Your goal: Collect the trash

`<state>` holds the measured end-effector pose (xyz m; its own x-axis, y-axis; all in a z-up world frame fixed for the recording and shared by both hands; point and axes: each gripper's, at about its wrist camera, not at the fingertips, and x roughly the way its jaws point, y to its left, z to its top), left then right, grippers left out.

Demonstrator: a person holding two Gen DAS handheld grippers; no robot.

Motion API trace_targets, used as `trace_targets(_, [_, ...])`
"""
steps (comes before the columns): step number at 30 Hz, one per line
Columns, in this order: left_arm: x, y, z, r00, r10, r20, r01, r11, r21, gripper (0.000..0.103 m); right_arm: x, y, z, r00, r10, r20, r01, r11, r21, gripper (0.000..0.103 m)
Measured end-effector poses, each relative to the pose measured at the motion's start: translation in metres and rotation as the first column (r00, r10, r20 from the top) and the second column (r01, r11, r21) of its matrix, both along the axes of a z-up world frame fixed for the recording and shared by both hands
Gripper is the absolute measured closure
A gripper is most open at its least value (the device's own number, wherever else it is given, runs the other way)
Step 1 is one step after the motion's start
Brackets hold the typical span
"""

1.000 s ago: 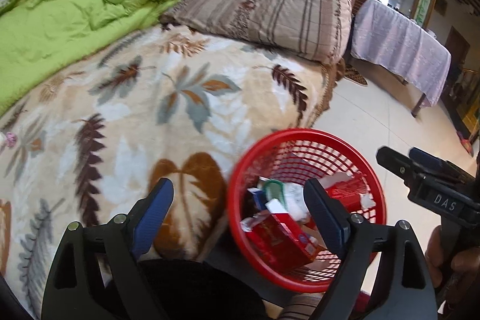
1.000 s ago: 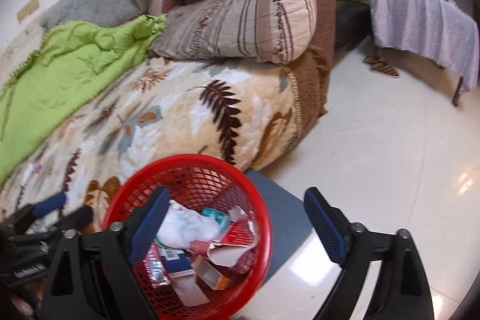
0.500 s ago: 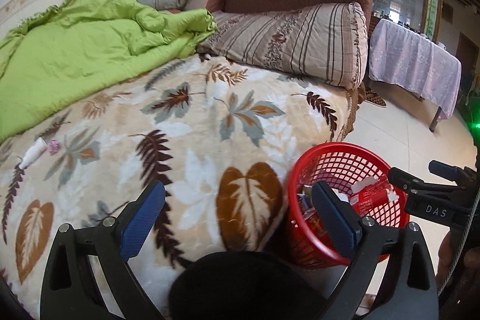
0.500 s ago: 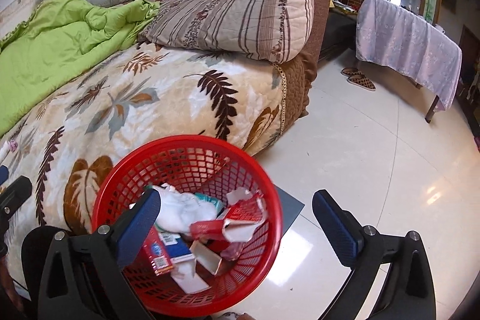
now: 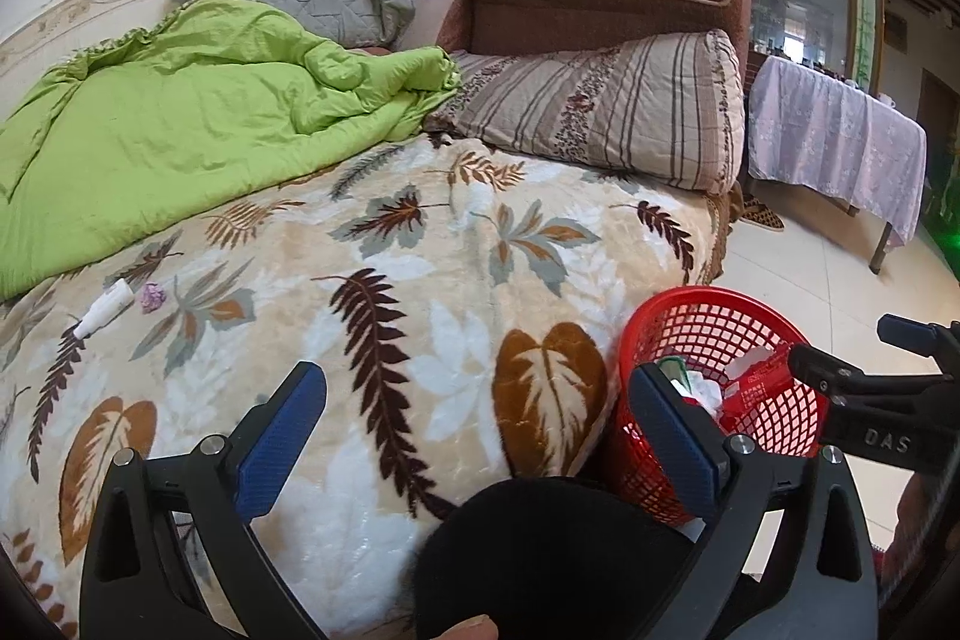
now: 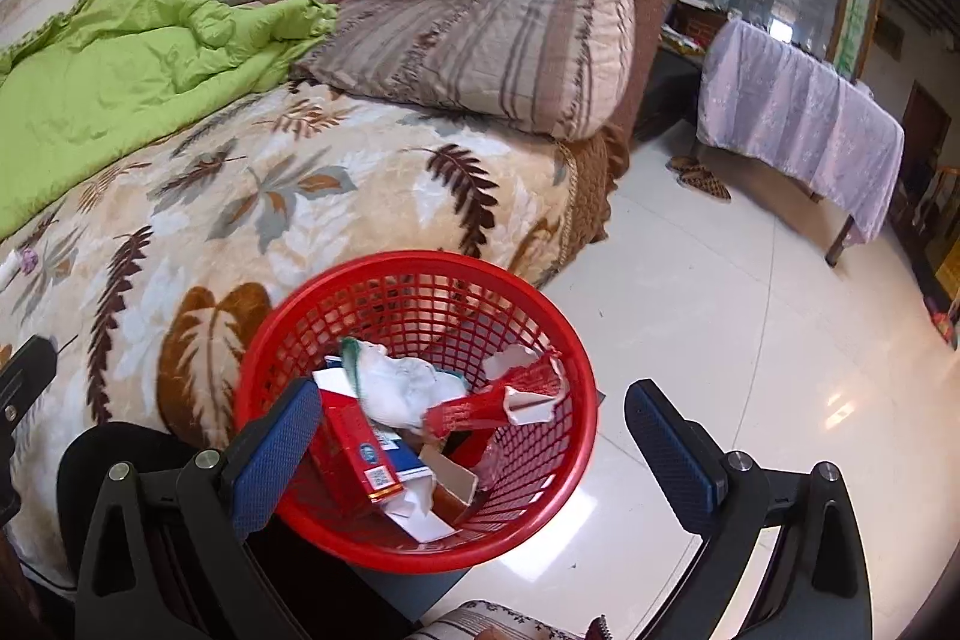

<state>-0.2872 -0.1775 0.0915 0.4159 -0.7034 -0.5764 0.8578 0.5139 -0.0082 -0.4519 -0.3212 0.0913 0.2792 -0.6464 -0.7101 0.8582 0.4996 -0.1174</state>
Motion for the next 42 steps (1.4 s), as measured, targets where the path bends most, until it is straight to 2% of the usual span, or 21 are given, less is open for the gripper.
trace_targets(5, [0.005,0.006,0.005,1.000,0.022,0.017,-0.022,1.000,0.000,0.003,0.006,0.015,0.012,0.999,0.045,0.013,-0.044,0.997,-0.060,0.001])
trace_targets(11, [0.008,0.014,0.011,0.996,0.059,0.071,-0.062,0.998,0.029,0.003,0.008,0.022,0.020,1.000,0.028,0.008,-0.027,0.992,-0.120,0.001])
trace_targets(14, [0.005,0.019,0.013,0.991,0.072,0.112,-0.077,0.996,0.034,0.003,0.009,0.023,0.020,0.999,0.034,0.012,-0.032,0.993,-0.110,0.001])
trace_targets(18, [0.008,0.022,0.010,0.993,0.083,0.085,-0.086,0.996,0.029,0.003,0.010,0.026,0.021,0.999,0.043,0.017,-0.041,0.992,-0.118,0.001])
trace_targets(23, [0.009,0.022,0.007,0.989,0.102,0.106,-0.106,0.994,0.032,0.003,0.012,0.026,0.019,0.998,0.057,0.019,-0.055,0.993,-0.106,0.001])
trace_targets(34, [0.010,0.021,0.001,0.996,0.061,0.063,-0.063,0.998,0.029,0.003,0.011,0.024,0.017,0.997,0.066,0.030,-0.063,0.993,-0.101,0.001])
trace_targets(42, [0.000,0.017,-0.001,0.996,0.022,0.086,-0.025,0.999,0.035,0.003,0.011,0.023,0.015,0.997,0.068,0.035,-0.065,0.994,-0.084,0.001])
